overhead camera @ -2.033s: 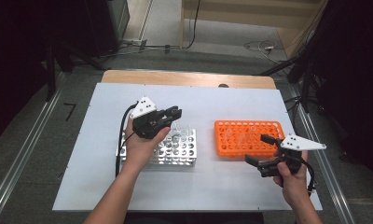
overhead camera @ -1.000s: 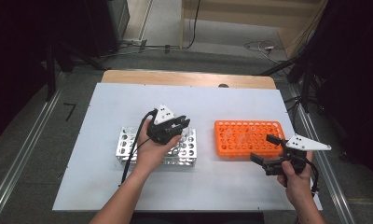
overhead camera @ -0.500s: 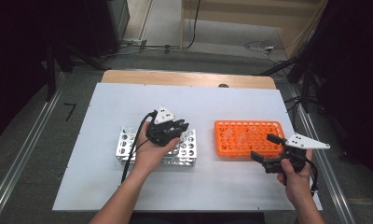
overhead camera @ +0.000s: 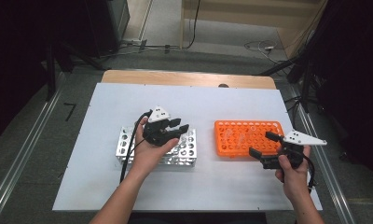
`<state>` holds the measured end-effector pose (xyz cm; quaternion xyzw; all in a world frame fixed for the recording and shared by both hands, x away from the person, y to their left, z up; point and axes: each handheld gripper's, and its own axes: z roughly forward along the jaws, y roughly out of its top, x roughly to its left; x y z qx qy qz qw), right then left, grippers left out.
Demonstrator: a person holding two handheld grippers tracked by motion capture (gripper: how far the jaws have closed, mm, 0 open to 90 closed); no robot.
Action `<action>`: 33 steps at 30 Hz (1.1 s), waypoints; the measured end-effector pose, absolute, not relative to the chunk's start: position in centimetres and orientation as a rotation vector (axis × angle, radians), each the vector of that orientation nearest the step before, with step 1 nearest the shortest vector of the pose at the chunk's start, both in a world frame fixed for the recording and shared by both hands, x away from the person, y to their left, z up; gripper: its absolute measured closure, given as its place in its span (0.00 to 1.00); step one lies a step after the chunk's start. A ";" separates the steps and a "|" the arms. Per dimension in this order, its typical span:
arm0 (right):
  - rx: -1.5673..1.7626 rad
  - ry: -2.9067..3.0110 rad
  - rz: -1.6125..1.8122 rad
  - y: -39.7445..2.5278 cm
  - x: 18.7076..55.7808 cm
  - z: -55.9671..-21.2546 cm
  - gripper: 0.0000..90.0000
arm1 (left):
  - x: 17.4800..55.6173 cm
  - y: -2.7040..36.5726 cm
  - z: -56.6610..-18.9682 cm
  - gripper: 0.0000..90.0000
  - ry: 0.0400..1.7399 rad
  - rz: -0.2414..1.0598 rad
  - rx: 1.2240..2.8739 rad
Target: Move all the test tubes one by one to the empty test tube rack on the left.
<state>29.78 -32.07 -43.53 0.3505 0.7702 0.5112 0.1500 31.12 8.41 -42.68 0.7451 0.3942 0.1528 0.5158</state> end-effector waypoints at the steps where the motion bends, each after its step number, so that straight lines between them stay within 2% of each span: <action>1: 1.013 2.212 1.468 -32.1 29.9 -43.6 0.00 | 30.9 8.6 -42.6 0.58 0.948 0.366 1.777; 7: 1.060 2.228 1.469 -32.0 31.0 -43.9 0.07 | 29.6 9.5 -42.7 0.43 0.929 0.348 1.760; 13: 1.100 2.253 1.440 -31.4 32.2 -44.6 0.20 | 28.4 10.2 -42.5 0.20 0.933 0.342 1.745; 20: 1.187 2.242 1.368 -31.3 33.5 -45.5 0.28 | 27.1 11.0 -42.4 0.05 0.936 0.345 1.735; 23: 1.212 2.237 1.345 -31.3 33.9 -45.9 0.34 | 26.7 11.4 -42.3 0.00 0.925 0.338 1.734; 33: 1.248 2.236 1.263 -30.6 34.6 -46.8 0.56 | 26.2 12.0 -42.4 0.00 0.932 0.339 1.739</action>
